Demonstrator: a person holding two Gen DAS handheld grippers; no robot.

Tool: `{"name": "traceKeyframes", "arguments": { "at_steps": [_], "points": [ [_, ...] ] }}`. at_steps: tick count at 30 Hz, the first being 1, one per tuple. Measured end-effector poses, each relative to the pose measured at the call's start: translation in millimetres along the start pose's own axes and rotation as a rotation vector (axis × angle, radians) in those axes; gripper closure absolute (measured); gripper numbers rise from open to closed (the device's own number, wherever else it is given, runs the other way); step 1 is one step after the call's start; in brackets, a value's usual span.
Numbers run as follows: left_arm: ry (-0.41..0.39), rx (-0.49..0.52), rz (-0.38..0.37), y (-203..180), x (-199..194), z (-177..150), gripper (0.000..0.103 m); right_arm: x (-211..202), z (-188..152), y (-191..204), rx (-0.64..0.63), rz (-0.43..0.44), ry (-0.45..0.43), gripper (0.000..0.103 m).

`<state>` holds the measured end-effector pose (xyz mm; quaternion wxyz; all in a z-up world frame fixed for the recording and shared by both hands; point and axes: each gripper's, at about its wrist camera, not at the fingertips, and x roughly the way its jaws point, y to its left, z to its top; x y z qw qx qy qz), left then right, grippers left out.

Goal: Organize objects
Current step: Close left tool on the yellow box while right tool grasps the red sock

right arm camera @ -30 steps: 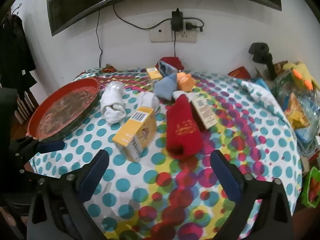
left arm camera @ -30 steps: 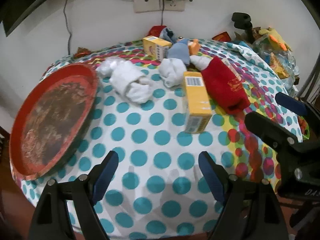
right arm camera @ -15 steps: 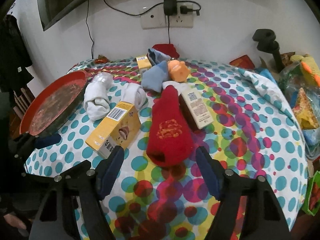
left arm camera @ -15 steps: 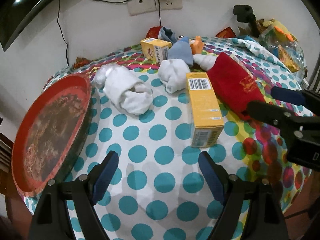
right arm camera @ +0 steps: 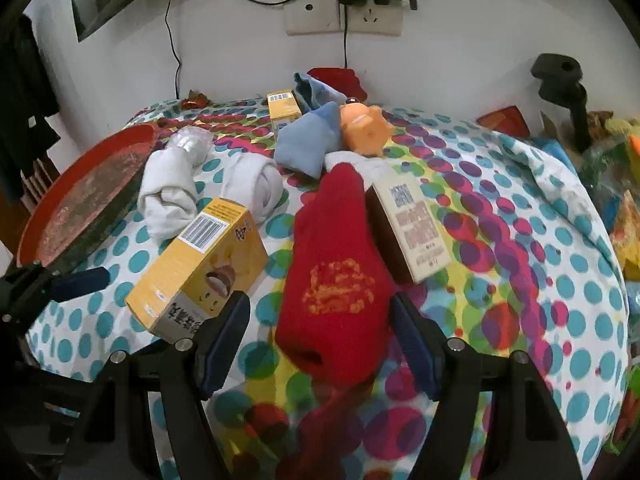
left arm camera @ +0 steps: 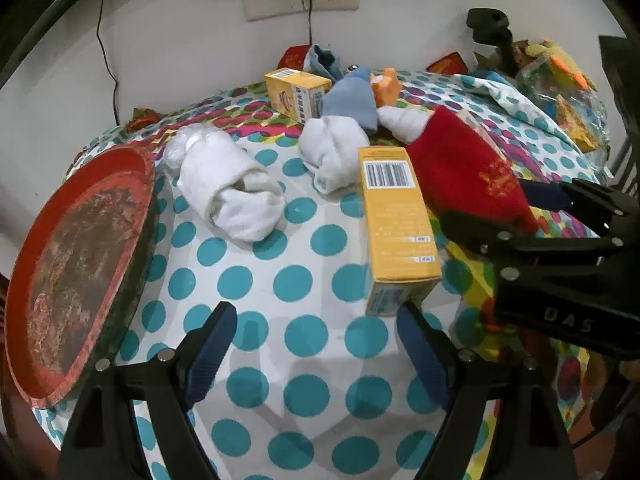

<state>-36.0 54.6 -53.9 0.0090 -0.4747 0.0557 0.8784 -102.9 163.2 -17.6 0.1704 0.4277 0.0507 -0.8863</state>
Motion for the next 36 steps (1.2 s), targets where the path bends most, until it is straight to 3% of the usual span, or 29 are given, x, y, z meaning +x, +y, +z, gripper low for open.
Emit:
{"name": "traceKeyframes", "arguments": {
  "at_steps": [3,7,11,16,21,24,28,36],
  "points": [
    [0.017,0.0,-0.005,-1.6,5.5,3.3,0.018,11.0,2.8,-1.2,-0.012,-0.002,0.012,0.038],
    [0.015,-0.007,-0.014,-3.8,6.3,3.3,0.018,19.0,3.3,-5.9,-0.011,-0.008,0.019,0.055],
    [0.019,-0.016,-0.027,-6.3,6.1,3.1,0.018,16.2,0.0,-11.5,-0.003,0.01,0.003,0.062],
    [0.009,-0.039,-0.055,-5.8,0.4,3.0,0.018,15.4,-2.5,-25.9,0.06,0.044,-0.01,0.064],
    [-0.026,-0.06,-0.129,-6.3,-4.4,11.0,0.018,16.6,-2.4,-33.5,0.097,0.077,-0.012,0.064],
    [-0.023,-0.059,-0.113,-9.0,1.4,20.1,0.018,16.5,-2.7,-36.2,0.111,0.095,-0.015,0.064],
    [-0.044,-0.025,-0.021,-13.7,12.3,32.2,0.018,16.5,-2.7,-36.8,0.109,0.093,-0.016,0.064],
    [-0.043,-0.001,-0.023,-10.5,25.1,40.0,0.019,16.6,-2.5,-35.4,0.101,0.083,-0.013,0.063]
  ]
}}
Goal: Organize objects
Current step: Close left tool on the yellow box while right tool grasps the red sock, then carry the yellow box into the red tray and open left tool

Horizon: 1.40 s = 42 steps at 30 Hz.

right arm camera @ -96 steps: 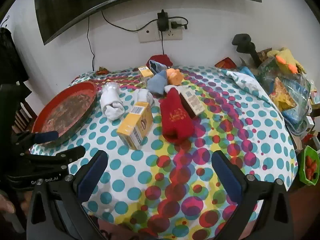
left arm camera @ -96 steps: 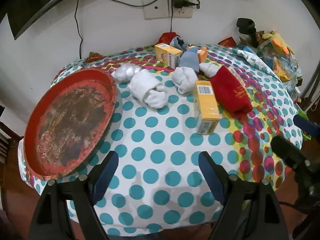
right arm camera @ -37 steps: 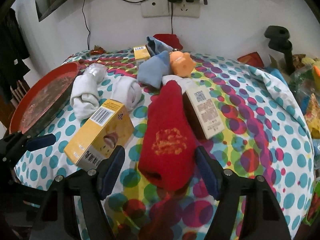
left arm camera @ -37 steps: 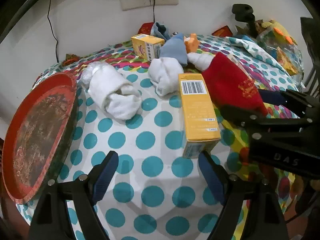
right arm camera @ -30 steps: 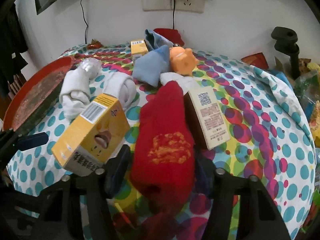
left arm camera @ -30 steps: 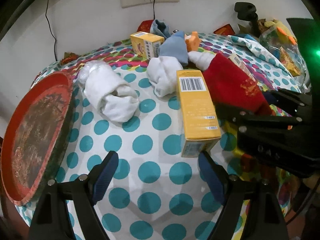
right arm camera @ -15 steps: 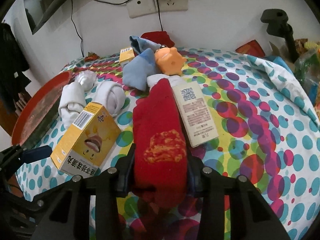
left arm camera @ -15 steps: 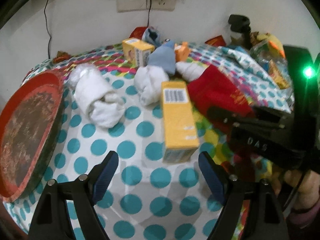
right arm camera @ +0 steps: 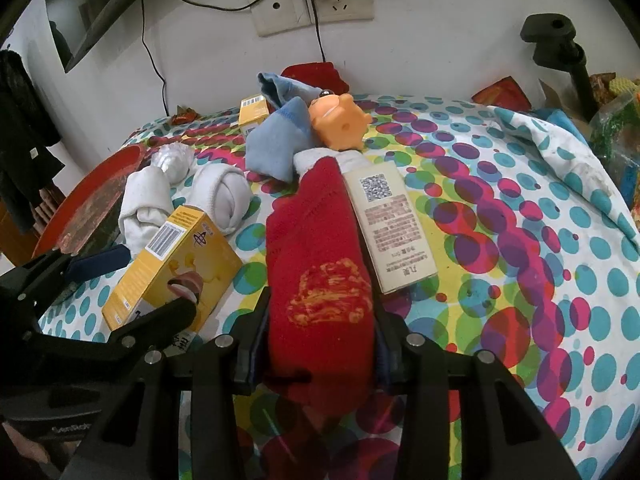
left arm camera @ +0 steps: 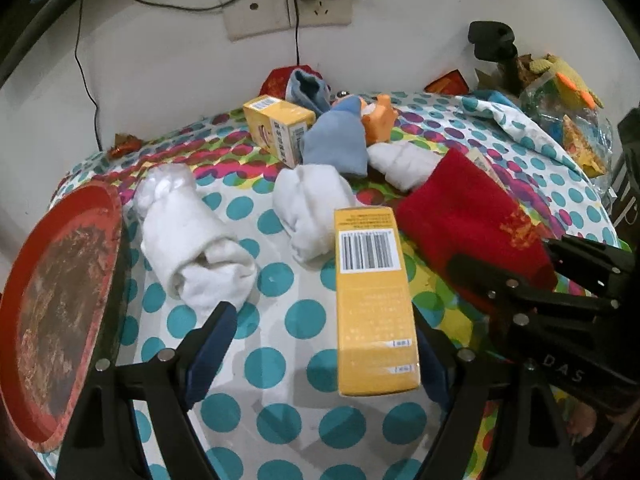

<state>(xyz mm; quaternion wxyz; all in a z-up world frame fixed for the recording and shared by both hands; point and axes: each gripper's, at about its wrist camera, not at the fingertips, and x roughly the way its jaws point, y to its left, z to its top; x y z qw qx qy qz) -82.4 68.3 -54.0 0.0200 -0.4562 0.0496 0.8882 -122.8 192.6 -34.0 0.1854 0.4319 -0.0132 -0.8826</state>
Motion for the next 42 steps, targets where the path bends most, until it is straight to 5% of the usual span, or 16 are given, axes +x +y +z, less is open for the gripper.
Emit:
{"name": "traceKeyframes", "arguments": {
  "at_steps": [5,10,20,31,42],
  "points": [
    [-0.002,-0.075,-0.055,12.1,2.8,-1.6,0.022,0.4,0.2,1.1,-0.008,-0.005,0.002,0.061],
    [0.021,-0.058,-0.113,13.8,7.9,-1.0,0.073,2.2,0.0,6.1,-0.025,-0.027,0.007,0.06],
    [-0.006,-0.023,-0.179,14.0,-10.6,-9.5,0.073,3.9,1.1,9.1,-0.035,-0.047,0.011,0.059],
    [-0.032,-0.01,-0.066,54.3,-41.1,-17.5,0.073,5.2,1.2,12.9,-0.052,-0.065,0.015,0.057],
    [-0.065,-0.11,0.046,132.7,-69.7,-15.5,0.073,7.1,0.3,17.3,-0.069,-0.085,0.019,0.057]
  ]
}}
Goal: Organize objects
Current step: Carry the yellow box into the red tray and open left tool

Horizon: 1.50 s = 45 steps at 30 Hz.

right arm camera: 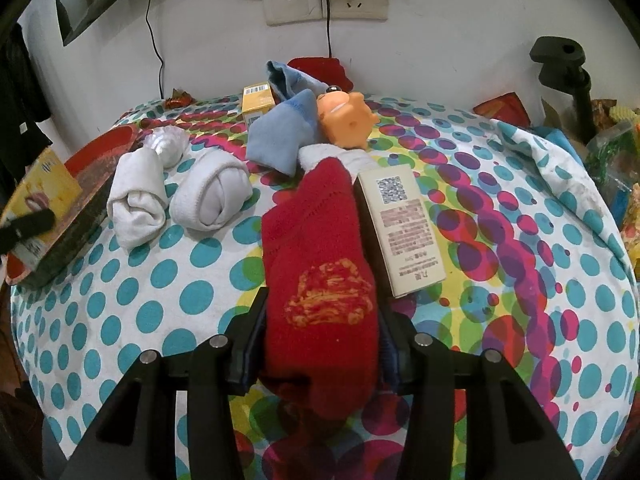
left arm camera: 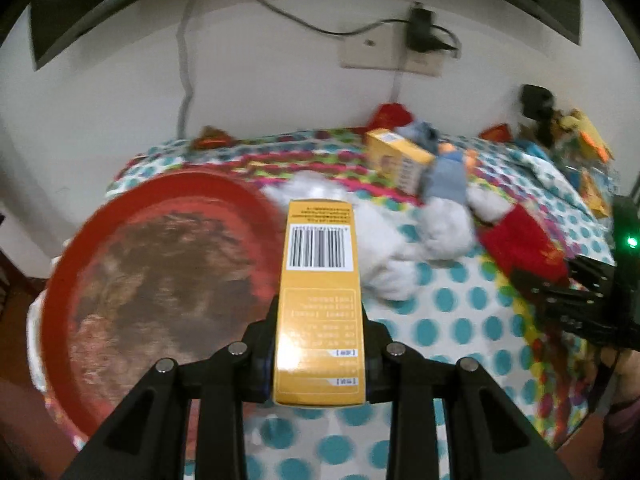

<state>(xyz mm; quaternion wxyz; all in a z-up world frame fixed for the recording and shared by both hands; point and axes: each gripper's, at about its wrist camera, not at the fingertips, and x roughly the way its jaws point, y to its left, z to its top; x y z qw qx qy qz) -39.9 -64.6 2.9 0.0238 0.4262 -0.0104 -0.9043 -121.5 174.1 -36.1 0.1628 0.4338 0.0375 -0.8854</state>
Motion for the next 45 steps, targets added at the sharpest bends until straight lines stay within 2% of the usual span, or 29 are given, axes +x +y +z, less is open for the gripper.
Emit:
{"name": "traceKeyframes", "arguments": {
  "at_steps": [11,17,22,28,33,36,41,42,45],
  "points": [
    [0.037,-0.172,0.158,118.1,7.3,-8.3,0.073,1.3,-1.0,3.3,-0.019,-0.023,0.005,0.057],
    [0.078,-0.239,0.168,161.3,20.3,-7.7,0.073,2.5,-1.4,8.1,-0.043,-0.041,0.012,0.054],
    [0.096,-0.22,0.232,184.9,34.1,-3.8,0.072,1.9,-2.0,7.9,-0.043,-0.035,0.012,0.053],
    [0.112,-0.29,0.267,222.9,48.7,-7.2,0.072,1.5,-2.1,7.6,-0.039,-0.03,0.011,0.053],
    [0.113,-0.315,0.281,244.1,55.6,-13.1,0.072,2.1,-1.9,9.6,-0.047,-0.025,0.014,0.049],
    [0.117,-0.294,0.306,249.7,58.9,-12.9,0.072,2.9,-2.0,12.7,-0.059,-0.028,0.017,0.047],
    [0.125,-0.268,0.295,250.6,63.3,-12.7,0.072,3.5,-2.2,14.9,-0.066,-0.035,0.018,0.046],
    [0.126,-0.263,0.295,250.5,63.7,-13.0,0.071,3.4,-2.4,14.4,-0.066,-0.035,0.018,0.046],
    [0.129,-0.247,0.341,249.7,64.8,-14.8,0.056,3.4,-2.5,14.7,-0.067,-0.036,0.018,0.046]
  ]
}}
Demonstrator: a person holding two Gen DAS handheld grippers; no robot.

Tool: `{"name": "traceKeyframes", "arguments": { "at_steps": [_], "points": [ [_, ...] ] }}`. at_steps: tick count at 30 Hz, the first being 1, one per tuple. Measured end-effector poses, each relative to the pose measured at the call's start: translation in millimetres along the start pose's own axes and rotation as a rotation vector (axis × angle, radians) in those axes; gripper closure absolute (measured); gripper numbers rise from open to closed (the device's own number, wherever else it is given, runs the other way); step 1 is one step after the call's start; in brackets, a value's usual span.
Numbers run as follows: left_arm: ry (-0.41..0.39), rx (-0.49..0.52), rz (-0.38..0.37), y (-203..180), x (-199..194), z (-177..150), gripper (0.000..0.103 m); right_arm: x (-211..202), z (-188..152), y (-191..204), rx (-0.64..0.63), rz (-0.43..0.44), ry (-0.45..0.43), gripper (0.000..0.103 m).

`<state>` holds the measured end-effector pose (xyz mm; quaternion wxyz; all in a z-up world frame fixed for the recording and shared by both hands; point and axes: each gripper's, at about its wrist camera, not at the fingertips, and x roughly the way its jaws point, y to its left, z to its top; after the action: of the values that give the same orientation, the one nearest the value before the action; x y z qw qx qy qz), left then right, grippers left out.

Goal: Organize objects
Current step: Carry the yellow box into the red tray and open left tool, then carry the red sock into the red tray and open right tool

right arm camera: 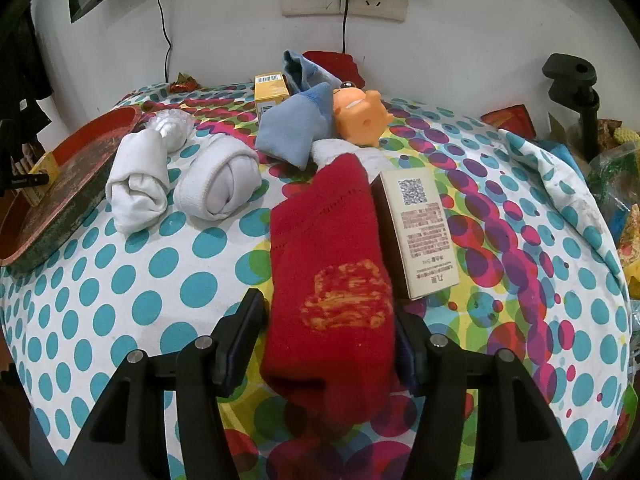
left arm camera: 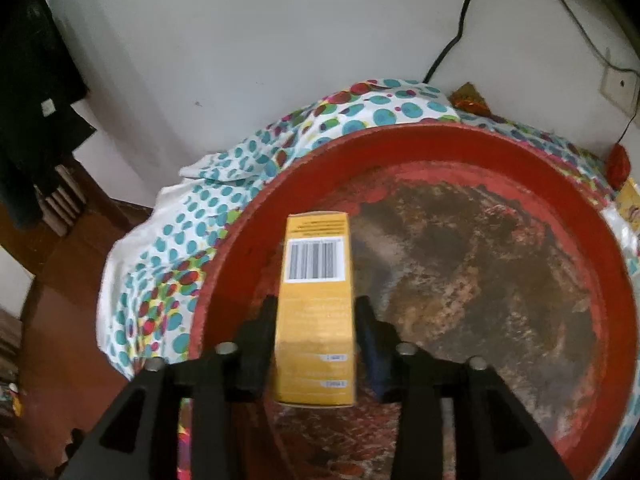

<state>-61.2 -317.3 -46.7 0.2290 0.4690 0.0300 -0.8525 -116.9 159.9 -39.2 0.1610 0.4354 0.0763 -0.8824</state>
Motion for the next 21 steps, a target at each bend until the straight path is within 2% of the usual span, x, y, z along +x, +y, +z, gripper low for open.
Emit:
{"name": "traceKeyframes", "arguments": {
  "at_steps": [1,9,13,16,21],
  "points": [
    [0.002,-0.005,0.01,1.3,0.9,-0.5,0.052,0.1,0.1,-0.4,0.0,0.0,0.0,0.046],
    [-0.02,-0.046,-0.02,14.0,-15.3,-4.9,0.052,0.1,-0.1,-0.5,-0.001,0.0,0.0,0.045],
    [-0.068,0.03,0.005,-1.3,-41.7,-17.8,0.052,0.1,-0.2,-0.6,-0.001,0.0,0.0,0.045],
    [-0.08,0.041,0.004,-14.0,-64.5,-31.8,0.051,0.0,-0.3,-0.5,-0.001,-0.001,0.0,0.046],
    [-0.091,0.049,-0.044,-42.4,-100.7,-59.4,0.048,0.0,-0.4,-0.8,-0.002,0.0,0.0,0.046]
  ]
}}
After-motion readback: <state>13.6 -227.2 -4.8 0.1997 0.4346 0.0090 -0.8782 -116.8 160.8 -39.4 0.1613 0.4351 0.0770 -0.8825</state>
